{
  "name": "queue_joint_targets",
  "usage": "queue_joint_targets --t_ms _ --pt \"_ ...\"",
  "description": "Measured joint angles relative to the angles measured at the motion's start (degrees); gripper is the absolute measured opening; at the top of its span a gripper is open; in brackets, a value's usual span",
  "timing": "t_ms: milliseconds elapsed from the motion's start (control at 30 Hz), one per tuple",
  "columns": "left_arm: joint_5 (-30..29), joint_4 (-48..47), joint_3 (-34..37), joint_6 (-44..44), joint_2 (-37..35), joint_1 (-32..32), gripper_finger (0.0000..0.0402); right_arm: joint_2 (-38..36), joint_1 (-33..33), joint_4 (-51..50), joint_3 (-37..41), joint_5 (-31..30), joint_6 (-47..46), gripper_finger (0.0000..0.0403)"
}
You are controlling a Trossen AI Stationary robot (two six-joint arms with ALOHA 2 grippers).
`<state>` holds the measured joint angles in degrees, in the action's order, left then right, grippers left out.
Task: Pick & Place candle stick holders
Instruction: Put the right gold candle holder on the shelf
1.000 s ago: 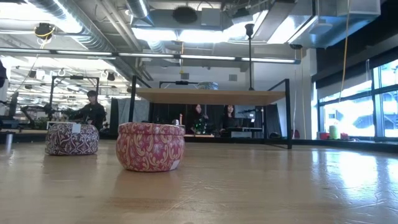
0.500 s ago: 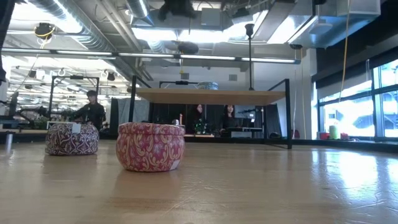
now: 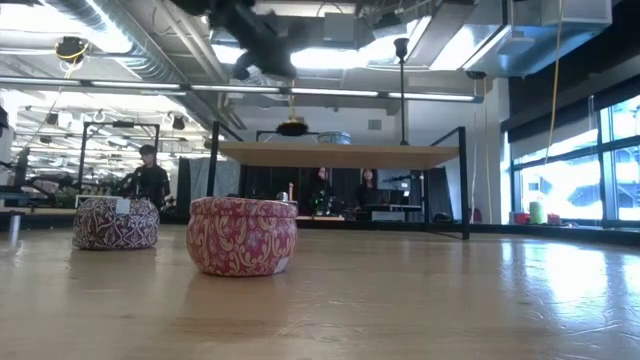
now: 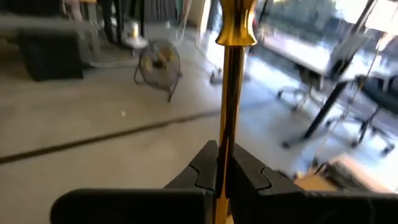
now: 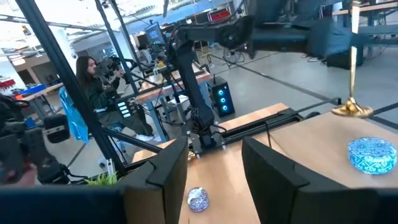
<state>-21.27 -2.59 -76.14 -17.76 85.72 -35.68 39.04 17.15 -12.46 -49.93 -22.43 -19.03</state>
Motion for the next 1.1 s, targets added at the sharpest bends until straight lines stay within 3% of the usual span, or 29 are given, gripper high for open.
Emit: queue_joint_targets --t_ms 133,367,633,1100 --pt "-1.17 5.30 7.63 2.33 -5.42 -0.20 0.0010 0.35 -0.26 -0.10 0.00 -0.52 0.02 0.0156" --pt "-0.29 6.26 12.43 4.43 -7.47 -2.32 0.0010 1.12 -2.98 0.73 0.00 -1.79 0.04 0.0156" --pt "1.35 10.37 12.96 5.66 -5.10 -2.78 0.0010 1.40 -4.04 2.05 0.00 -1.52 -0.35 0.0156" --pt "-0.78 10.15 12.95 7.88 -5.21 -3.15 0.0010 1.77 -4.04 2.04 0.00 -1.50 -1.53 0.0156"
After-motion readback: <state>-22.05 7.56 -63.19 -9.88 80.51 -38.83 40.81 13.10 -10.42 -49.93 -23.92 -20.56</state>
